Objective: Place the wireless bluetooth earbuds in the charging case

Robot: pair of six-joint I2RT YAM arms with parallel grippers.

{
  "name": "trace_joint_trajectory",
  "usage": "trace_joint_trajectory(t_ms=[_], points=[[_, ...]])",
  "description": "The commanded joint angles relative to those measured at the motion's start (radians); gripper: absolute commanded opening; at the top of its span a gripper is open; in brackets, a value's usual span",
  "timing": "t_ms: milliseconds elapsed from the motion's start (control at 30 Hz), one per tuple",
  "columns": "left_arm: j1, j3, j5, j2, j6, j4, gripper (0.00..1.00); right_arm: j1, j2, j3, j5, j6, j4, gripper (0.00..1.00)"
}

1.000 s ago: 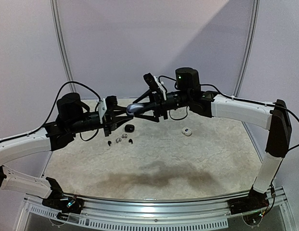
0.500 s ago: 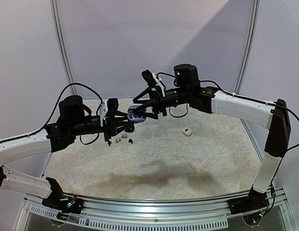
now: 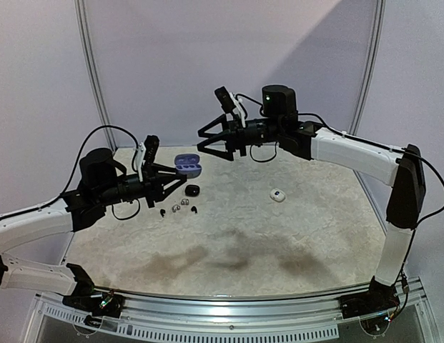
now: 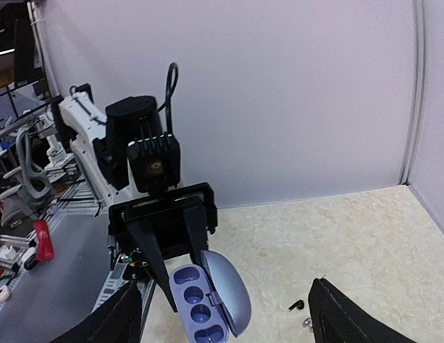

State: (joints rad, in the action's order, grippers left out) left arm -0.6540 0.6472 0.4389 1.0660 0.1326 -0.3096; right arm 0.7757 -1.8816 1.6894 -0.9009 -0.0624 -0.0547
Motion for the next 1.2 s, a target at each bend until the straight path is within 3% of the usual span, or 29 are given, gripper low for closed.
trace_joint_trajectory(t_ms=[0,100,300,500,733,1000,1167], points=[[0.066,-0.038,-0.166,-0.055,0.061,0.039,0.00,-0.037,-0.091,0.075,0.234,-0.161,-0.007,0.76],[0.116,-0.068,-0.233,-0.092,0.051,0.067,0.00,-0.036,-0.192,0.185,0.379,-0.166,0.121,0.65],[0.181,-0.132,-0.241,-0.175,0.025,0.072,0.00,-0.017,-0.372,0.308,0.421,-0.103,0.210,0.48],[0.211,-0.190,-0.232,-0.232,0.025,0.062,0.00,0.039,-0.567,0.502,0.446,0.076,0.335,0.43],[0.218,-0.225,-0.216,-0.263,0.019,0.043,0.00,0.080,-0.765,0.669,0.514,0.085,0.360,0.42],[0.224,-0.236,-0.209,-0.276,0.022,0.039,0.00,0.088,-0.854,0.693,0.594,0.043,0.369,0.41],[0.225,-0.236,-0.204,-0.272,0.022,0.032,0.00,0.089,-0.862,0.693,0.590,0.051,0.375,0.32]])
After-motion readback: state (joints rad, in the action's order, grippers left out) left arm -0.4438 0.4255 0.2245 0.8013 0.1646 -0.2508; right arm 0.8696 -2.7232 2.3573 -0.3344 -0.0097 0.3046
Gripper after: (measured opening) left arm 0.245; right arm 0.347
